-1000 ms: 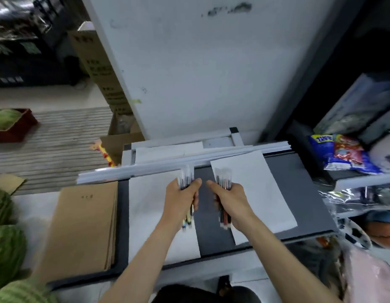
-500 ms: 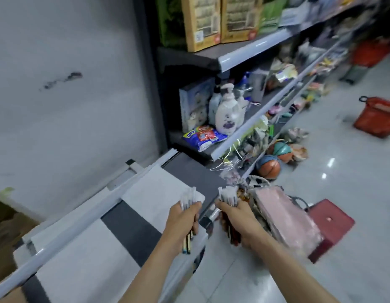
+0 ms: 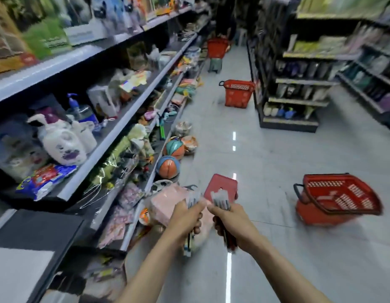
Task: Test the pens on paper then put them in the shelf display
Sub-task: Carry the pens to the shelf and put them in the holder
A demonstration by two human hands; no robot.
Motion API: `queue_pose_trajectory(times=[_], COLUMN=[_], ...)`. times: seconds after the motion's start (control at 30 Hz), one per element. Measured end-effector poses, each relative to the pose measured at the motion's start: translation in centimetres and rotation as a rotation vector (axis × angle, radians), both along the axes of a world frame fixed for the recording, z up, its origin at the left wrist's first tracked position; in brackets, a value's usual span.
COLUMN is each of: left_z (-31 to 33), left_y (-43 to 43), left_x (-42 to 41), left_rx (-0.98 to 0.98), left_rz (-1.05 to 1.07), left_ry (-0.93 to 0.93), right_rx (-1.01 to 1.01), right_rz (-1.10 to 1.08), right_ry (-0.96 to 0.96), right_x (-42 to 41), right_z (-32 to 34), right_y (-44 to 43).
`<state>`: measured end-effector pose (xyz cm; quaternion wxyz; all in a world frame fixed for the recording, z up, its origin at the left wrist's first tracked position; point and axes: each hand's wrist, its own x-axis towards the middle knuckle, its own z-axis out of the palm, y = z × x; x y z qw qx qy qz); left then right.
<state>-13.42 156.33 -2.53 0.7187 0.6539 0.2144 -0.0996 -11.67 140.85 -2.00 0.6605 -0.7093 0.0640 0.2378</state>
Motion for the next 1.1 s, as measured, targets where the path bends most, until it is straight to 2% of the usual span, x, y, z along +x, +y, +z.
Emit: queue_pose_trajectory(times=[0.13, 0.3, 0.53, 0.8, 1.1], left_z=[0.9, 0.4, -2.8, -3.0, -4.6], left_y=[-8.5, -13.6, -15.7, -19.1, -23.2], left_x=[5.6, 12.8, 27.3, 44.8, 64.5], left_rx=[0.005, 0.042, 0.045, -0.048, -0.024], left_rz=[-0.097, -0.137, -0.135, -0.189, -0.159], left_ry=[-0.024, 0.006, 0.044, 0.097, 0.102], right_rx=[-0.002, 0.038, -0.003, -0.031, -0.046], right_rz=[-0.125, -0.207, -0.245, -0.355, -0.287], right_ry=[-0.004, 0.04, 0.016, 0.041, 0.039], right_x=[4.6, 11.3, 24.8, 42.0, 62.2], right_z=[0.1, -1.0, -2.0, -1.5, -3.4], right_y=[-9.0, -15.2, -17.9, -21.3, -24.8])
